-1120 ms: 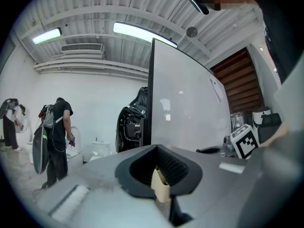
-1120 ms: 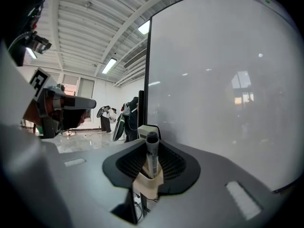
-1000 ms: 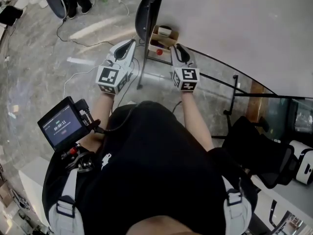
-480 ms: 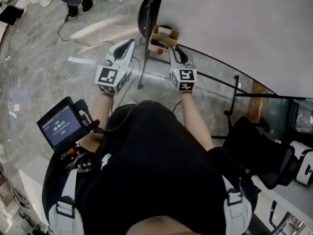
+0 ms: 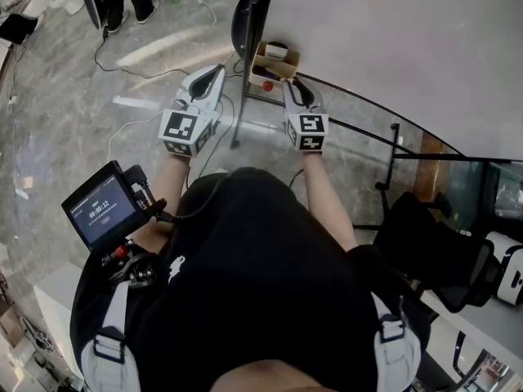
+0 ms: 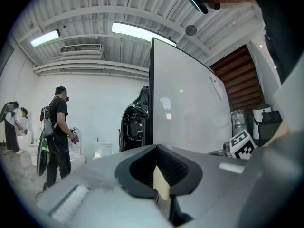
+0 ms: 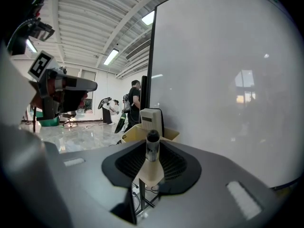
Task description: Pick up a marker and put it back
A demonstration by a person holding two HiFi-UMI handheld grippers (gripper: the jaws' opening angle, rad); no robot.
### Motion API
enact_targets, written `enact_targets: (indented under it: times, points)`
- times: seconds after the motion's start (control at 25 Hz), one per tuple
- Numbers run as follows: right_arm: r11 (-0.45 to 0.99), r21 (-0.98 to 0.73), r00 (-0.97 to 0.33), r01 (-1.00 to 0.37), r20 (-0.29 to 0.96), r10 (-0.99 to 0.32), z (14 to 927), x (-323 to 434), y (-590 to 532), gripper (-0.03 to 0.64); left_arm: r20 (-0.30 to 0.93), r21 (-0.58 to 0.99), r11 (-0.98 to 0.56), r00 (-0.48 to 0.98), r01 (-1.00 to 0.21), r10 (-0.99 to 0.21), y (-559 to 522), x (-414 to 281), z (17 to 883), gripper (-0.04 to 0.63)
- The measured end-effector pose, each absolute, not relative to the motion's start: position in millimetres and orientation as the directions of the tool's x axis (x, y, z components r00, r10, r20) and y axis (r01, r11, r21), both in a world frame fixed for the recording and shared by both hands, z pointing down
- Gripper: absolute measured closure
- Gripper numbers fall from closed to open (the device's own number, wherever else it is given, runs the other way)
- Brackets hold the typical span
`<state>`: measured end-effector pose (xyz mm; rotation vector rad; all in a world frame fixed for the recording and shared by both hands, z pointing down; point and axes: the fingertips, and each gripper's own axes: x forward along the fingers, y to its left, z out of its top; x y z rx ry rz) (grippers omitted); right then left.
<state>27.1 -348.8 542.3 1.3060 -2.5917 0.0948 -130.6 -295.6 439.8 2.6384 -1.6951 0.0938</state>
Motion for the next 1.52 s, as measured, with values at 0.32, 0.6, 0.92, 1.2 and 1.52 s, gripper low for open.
enact_targets:
  times: [0.32,0.6,0.92,1.2,1.52]
  points:
    - [0.595,0.040,-0.569,-0.802,0.247,-0.784,544,29,-343,0.492,0.044,-0.026,-0.428,0.426,-0.904,-0.904,-294,-129,437,0.591]
    - [0.581,0.043,-0.557,-0.813,0.231,-0.797,537,33,-342,0.488,0.044,-0.021,-0.445,0.444,-0.895,-0.895,-295,-122,436,0.591]
    - [0.552,0.052,-0.534,-0.832,0.190,-0.824,515,45,-334,0.486,0.040,-0.034,-0.499,0.497,-0.866,-0.867,-297,-106,438,0.591]
    - [0.542,0.044,-0.532,-0.839,0.142,-0.835,499,49,-335,0.486,0.040,-0.028,-0.552,0.551,-0.833,-0.834,-312,-87,448,0.591]
    - [0.553,0.023,-0.551,-0.833,0.067,-0.832,456,54,-310,0.499,0.044,-0.048,-0.606,0.604,-0.794,-0.796,-307,-62,435,0.591]
